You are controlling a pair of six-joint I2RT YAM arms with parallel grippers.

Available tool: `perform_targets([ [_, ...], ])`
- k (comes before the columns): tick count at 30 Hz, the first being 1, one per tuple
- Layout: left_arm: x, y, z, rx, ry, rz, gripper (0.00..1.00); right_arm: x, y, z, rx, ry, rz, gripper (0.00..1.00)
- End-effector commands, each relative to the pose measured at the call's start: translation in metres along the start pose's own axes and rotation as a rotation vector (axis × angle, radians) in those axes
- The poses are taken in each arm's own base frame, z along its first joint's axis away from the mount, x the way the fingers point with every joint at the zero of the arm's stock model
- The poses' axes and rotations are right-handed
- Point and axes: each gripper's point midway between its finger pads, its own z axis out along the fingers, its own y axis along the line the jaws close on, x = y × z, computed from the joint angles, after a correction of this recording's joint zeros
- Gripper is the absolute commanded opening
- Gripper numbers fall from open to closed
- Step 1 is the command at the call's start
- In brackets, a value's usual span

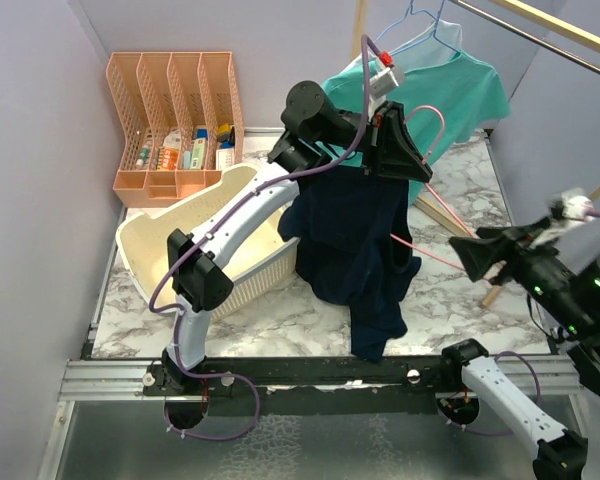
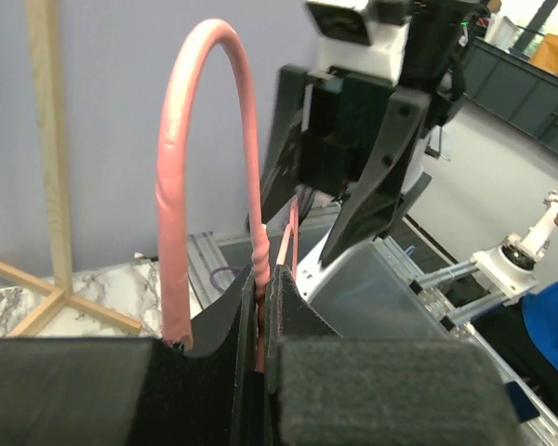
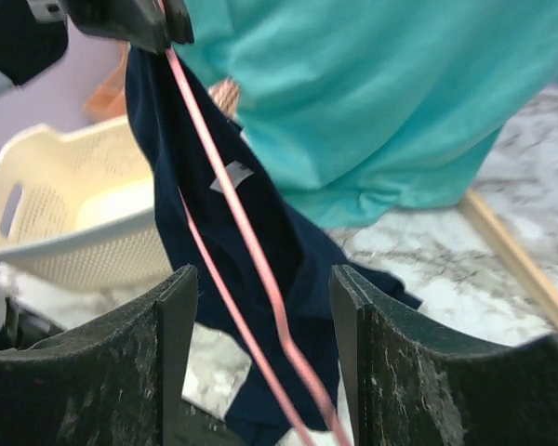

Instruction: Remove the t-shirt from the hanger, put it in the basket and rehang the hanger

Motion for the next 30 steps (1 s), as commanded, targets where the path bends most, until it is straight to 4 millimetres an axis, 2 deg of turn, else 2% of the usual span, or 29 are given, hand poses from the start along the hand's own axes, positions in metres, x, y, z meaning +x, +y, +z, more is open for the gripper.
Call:
perform_targets([
  [1, -0.003, -0.026, 0.003, 0.054, 0.019, 0.052, 0.0, 0.029, 0.027, 0.027, -0.195, 0.125, -0.035, 0.59],
  [3, -0.001, -0.028, 0.002, 0.055, 0.022, 0.052, 0.0, 0.035, 0.026, 0.031, -0.197, 0.144, -0.031, 0.57],
  [4, -0.002, -0.029, 0.002, 0.055, 0.021, 0.054, 0.0, 0.038, 0.025, 0.033, -0.195, 0.154, -0.029, 0.5],
  [7, 0.001, -0.028, 0.002, 0.055, 0.025, 0.057, 0.0, 0.042, 0.023, 0.035, -0.184, 0.174, -0.026, 0.15],
  [8, 0.001, -0.028, 0.002, 0.055, 0.025, 0.057, 0.0, 0.042, 0.023, 0.034, -0.18, 0.172, -0.023, 0.06],
  [9, 0.001, -0.026, 0.002, 0.051, 0.022, 0.056, 0.0, 0.04, 0.021, 0.033, -0.17, 0.167, -0.022, 0.02],
  [11, 0.002, -0.02, 0.003, 0.04, 0.013, 0.049, 0.02, 0.036, 0.017, 0.029, -0.138, 0.149, -0.015, 0.01],
  [12, 0.002, -0.015, 0.004, 0.031, 0.008, 0.043, 0.12, 0.033, 0.014, 0.026, -0.113, 0.139, -0.014, 0.01],
  [14, 0.001, -0.008, 0.005, 0.011, 0.005, 0.042, 0.4, 0.028, 0.006, 0.019, -0.057, 0.116, -0.008, 0.01],
  [16, 0.002, 0.0, 0.003, -0.027, 0.024, 0.032, 0.86, 0.023, -0.003, 0.01, 0.0, 0.101, -0.005, 0.01],
  [17, 0.0, 0.003, 0.0, -0.058, 0.027, 0.046, 0.97, 0.021, -0.006, 0.005, 0.026, 0.093, -0.002, 0.01],
  [19, -0.002, 0.015, -0.01, -0.147, 0.025, 0.061, 0.99, 0.018, -0.011, -0.001, 0.062, 0.102, 0.001, 0.01],
  [21, -0.003, 0.034, -0.03, -0.293, 0.019, 0.072, 0.99, 0.021, -0.012, -0.004, 0.072, 0.134, 0.006, 0.01],
  [26, 0.013, 0.078, -0.099, -0.764, 0.055, 0.102, 0.99, 0.049, -0.01, 0.004, 0.075, 0.317, 0.055, 0.01],
  [28, 0.027, 0.081, -0.118, -0.867, 0.081, 0.114, 0.99, 0.059, -0.012, 0.006, 0.087, 0.365, 0.073, 0.01],
  [30, 0.036, 0.071, -0.13, -0.916, 0.083, 0.134, 0.99, 0.065, -0.014, 0.008, 0.11, 0.41, 0.086, 0.01],
])
